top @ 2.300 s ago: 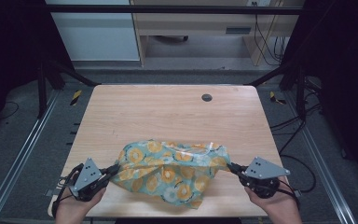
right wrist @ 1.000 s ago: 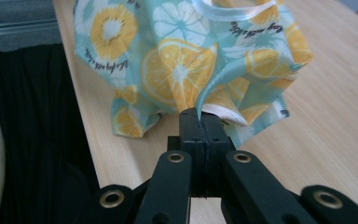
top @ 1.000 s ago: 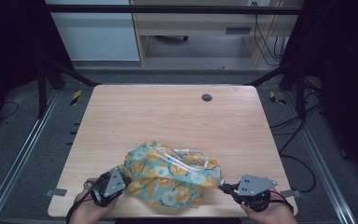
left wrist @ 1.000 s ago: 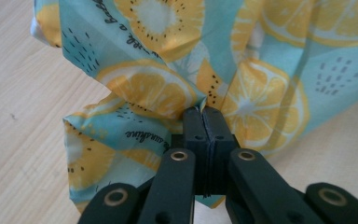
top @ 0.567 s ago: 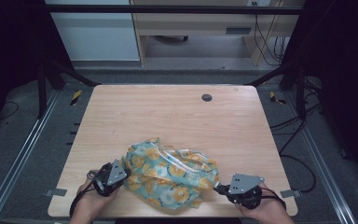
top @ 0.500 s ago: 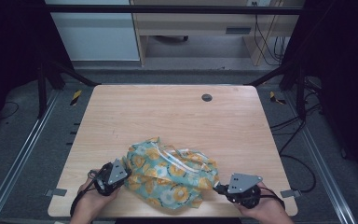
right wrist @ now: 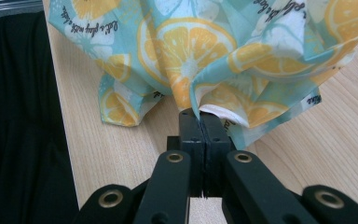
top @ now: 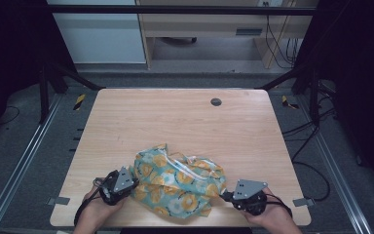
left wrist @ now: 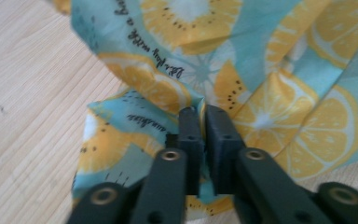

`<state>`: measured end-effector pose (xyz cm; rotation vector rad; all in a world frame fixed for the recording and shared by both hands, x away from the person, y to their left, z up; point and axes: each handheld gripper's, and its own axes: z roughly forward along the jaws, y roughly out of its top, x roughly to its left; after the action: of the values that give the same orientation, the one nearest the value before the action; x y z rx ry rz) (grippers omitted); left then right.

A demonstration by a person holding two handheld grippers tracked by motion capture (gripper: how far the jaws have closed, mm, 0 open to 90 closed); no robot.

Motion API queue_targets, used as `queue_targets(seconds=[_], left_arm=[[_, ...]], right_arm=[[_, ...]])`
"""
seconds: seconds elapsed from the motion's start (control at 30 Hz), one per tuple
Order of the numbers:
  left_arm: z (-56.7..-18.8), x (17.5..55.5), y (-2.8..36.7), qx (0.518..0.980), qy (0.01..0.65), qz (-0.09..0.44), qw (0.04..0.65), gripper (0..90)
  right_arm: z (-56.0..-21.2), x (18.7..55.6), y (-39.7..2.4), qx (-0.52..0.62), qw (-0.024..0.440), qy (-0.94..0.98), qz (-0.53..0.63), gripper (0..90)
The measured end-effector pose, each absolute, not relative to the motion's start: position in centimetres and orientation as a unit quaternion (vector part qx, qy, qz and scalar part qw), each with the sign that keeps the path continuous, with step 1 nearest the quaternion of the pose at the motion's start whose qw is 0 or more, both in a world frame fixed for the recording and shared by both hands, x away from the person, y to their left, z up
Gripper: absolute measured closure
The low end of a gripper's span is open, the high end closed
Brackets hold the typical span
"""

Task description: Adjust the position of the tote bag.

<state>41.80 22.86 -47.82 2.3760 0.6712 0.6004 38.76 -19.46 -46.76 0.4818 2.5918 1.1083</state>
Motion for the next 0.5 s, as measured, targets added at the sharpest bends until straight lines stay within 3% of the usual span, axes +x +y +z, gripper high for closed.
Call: queue_targets(seconds=[0.13,0.23,0.5], left_arm=[[-47.5,41.5,23.4,0.882,0.272,0.234,0.305,63.9],[-46.9,41.2,23.9,0.869,0.290,0.235,0.325,53.2],[-45.0,40.0,23.6,0.854,0.287,0.241,0.361,46.2]], right_arm=[[-46.6,38.7,-19.6,0.177,0.142,0.894,0.387,83.3],[-46.3,38.6,-19.9,0.188,0.148,0.888,0.392,72.1],[-45.2,38.3,-20.6,0.216,0.170,0.872,0.404,40.0]])
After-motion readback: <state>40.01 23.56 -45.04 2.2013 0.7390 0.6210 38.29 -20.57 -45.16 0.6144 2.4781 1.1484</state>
